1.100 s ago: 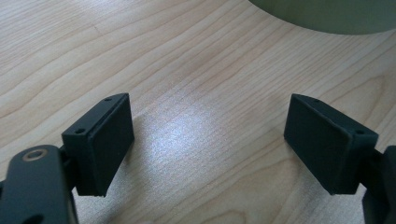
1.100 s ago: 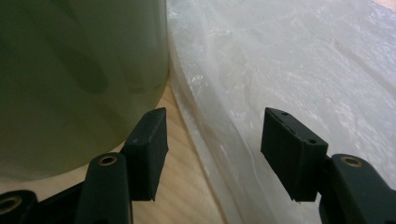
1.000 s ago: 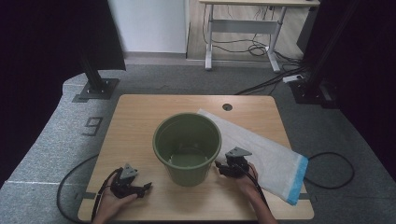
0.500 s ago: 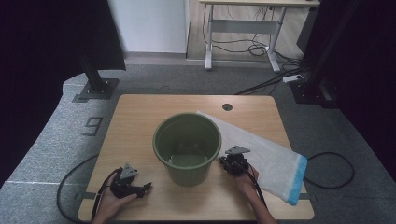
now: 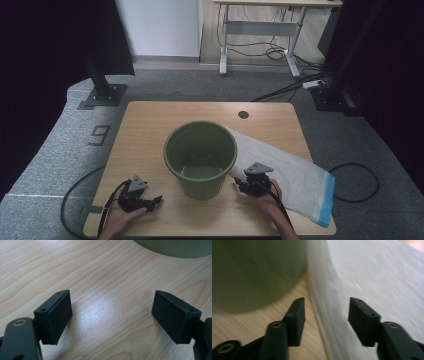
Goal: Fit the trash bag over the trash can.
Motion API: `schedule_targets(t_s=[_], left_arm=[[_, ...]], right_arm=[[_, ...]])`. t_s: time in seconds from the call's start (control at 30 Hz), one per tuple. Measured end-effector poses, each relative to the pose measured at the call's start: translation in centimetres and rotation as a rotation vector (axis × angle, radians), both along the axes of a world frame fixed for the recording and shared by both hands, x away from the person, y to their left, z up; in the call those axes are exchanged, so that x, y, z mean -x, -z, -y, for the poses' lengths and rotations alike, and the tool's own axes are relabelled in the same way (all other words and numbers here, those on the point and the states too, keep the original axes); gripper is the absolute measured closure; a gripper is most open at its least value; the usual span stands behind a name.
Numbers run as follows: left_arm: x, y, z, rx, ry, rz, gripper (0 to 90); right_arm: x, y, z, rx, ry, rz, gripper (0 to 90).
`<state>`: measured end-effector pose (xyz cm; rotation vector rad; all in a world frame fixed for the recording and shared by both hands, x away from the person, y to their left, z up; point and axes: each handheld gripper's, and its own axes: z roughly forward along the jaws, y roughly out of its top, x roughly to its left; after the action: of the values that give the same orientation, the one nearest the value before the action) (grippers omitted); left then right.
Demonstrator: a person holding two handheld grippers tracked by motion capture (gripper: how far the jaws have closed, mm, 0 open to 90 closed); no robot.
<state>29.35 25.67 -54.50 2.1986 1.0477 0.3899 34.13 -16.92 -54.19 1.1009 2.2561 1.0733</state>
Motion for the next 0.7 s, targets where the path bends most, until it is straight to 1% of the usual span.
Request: schedule_targets(t_s=[0.03,0.1,0.13,0.17,0.2,0.23,0.3,0.37,0.4,0.5,0.6,0.63,0.67,0.7], left_arm=[[0.0,0.0,0.0,0.000,0.000,0.000,16.1],[0.0,0.0,0.0,0.000,0.000,0.000,16.1],[0.0,0.0,0.0,0.000,0.000,0.000,16.1],[0.0,0.0,0.0,0.000,0.002,0.000,16.2],[0.0,0.0,0.0,0.000,0.002,0.001,16.2],[0.0,0.0,0.0,0.001,0.002,0.001,16.3],[0.0,0.0,-0.1,0.000,0.003,0.001,16.3],[0.0,0.0,-0.1,0.000,0.004,0.000,16.5],[0.0,0.0,-0.1,0.000,0.004,0.001,16.5],[0.0,0.0,-0.1,0.000,0.003,0.002,16.7],[0.0,0.0,-0.1,0.000,0.003,0.001,16.7],[0.0,0.0,-0.1,0.000,0.002,0.002,16.7],[0.0,0.0,-0.1,0.000,0.002,0.002,16.7],[0.0,0.0,-0.1,0.000,0.001,0.002,16.8]], right_arm=[[-0.1,-0.1,-0.4,-0.011,-0.013,0.010,43.4],[-0.6,0.0,-1.2,-0.008,-0.031,0.023,41.8],[-0.9,0.1,-1.4,-0.008,-0.038,0.019,41.8],[-1.1,0.2,-1.6,-0.008,-0.036,0.011,41.8],[-1.4,0.4,-1.8,0.002,-0.029,0.004,42.0],[-1.6,0.5,-1.8,0.005,-0.027,0.003,42.7],[-2.0,0.8,-1.8,-0.001,-0.024,-0.003,43.8],[-2.4,1.0,-2.0,-0.002,-0.031,-0.019,49.0],[-2.4,1.0,-2.0,-0.002,-0.031,-0.019,49.0],[-2.6,1.0,-2.1,-0.015,-0.022,-0.027,60.0],[-2.9,1.0,-1.7,-0.020,-0.006,-0.026,76.2],[-3.1,1.0,-1.4,-0.026,0.012,-0.034,84.8],[-3.1,1.0,-1.4,-0.026,0.012,-0.034,84.8],[-3.1,0.8,-1.2,-0.044,0.020,-0.033,87.1]])
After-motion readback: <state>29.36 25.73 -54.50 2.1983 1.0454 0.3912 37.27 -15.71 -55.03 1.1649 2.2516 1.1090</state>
